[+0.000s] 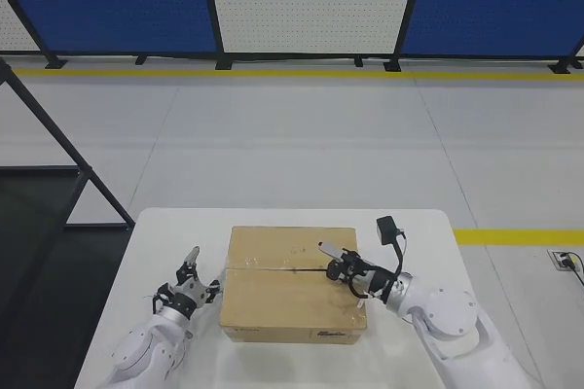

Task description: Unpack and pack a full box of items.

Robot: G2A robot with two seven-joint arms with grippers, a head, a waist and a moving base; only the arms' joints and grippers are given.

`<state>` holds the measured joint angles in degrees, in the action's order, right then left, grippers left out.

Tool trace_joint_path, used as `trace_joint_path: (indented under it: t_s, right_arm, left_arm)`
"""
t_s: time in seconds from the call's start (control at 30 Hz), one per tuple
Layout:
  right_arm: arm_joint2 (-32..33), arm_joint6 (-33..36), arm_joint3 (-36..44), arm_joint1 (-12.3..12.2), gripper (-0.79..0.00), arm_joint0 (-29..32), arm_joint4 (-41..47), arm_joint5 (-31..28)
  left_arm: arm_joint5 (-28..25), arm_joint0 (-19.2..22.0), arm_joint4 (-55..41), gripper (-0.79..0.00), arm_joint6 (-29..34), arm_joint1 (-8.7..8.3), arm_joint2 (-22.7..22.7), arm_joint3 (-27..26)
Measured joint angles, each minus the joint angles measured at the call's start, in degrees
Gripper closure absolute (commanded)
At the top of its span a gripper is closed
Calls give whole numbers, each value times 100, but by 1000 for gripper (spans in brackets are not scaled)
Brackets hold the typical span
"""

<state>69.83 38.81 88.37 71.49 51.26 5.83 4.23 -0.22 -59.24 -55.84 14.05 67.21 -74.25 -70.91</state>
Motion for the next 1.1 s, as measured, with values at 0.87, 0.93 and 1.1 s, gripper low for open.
trace_joint_path:
  t_s: [0.87, 0.93, 1.1]
  right_arm:
    - [-75, -422, 114, 25, -785, 24, 147, 70]
    - [-69, -468, 127, 28, -785, 37, 176, 74]
    - [-92, -505, 120, 33, -785, 22, 163, 109]
  left_arm:
    - [-2593, -1019, 967, -785, -1473, 165, -711, -1225]
    - [-2708, -1132, 1136, -785, -1545, 179, -725, -1340]
    - [-2949, -1367, 1443, -785, -1679, 216, -750, -1607]
